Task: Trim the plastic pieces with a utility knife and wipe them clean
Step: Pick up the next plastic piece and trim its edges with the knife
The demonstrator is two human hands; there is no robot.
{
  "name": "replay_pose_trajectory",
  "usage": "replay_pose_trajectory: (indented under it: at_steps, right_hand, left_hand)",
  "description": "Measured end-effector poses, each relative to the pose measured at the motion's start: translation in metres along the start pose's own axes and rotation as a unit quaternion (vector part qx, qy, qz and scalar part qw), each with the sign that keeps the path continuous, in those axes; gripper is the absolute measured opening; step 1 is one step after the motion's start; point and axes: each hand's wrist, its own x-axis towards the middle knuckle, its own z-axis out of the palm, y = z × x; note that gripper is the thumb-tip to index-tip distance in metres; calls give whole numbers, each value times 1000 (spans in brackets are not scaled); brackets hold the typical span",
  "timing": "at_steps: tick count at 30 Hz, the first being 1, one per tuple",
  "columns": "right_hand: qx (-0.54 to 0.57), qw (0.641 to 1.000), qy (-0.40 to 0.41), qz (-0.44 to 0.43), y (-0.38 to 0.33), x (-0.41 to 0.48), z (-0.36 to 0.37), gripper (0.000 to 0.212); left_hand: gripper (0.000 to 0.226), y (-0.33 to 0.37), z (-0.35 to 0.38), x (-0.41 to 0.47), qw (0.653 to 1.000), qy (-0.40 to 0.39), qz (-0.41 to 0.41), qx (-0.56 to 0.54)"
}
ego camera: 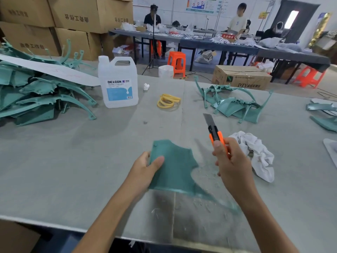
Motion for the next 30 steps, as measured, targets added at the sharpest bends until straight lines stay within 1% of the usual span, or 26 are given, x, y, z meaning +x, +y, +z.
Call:
replay_pose_trajectory:
  at_steps: [2,3,5,9,11,13,15,18,20,22,27,30]
  right_hand:
    - [-33,999,-39,-6,-2,1,-4,26]
    - [-58,996,-67,-11,-2,0,-3,26]
    - [-119,986,-114,-29,-2,-2,0,27]
    - [-219,958,-175,-64,-14,4,8,26]
    - [-267,939,-199,-88,-25,10,15,27]
    - [-323,913,-218,-120,-37,15,24,26]
    - [-360,891,-236,-146,-46,19,34,22]
    - [-399,863,-242,-195,-57,24,46,16]
    - [-421,849,-235,-215,-63,27,53,11]
    - [-442,835,-239,-225,-67,29,59,8]
    - [-474,815,-243,-228,-71,26,71,8]
    - [-496,802,-240,-233,-73,24,74,13]
  left_hand:
    - [25,-10,3,1,998,7,-22,58]
    - [26,-15,4,1,997,18,-31,63]
    - [28,-22,7,1,998,30,-45,35]
    - [26,-28,10,-1,998,18,-64,0]
    - [27,-31,11,-2,998,11,-63,-14]
    - [28,-33,12,-2,998,11,-50,-20]
    - [25,-34,9,-2,999,6,-30,-23]
    - [26,-35,6,-3,1000,-12,-6,-4]
    - [27,-35,7,-3,1000,-4,-4,12]
    - [22,-36,7,-2,1000,11,-4,13]
    - [19,-37,8,-2,999,21,-24,18]
    - [19,-36,8,-3,999,26,-24,21]
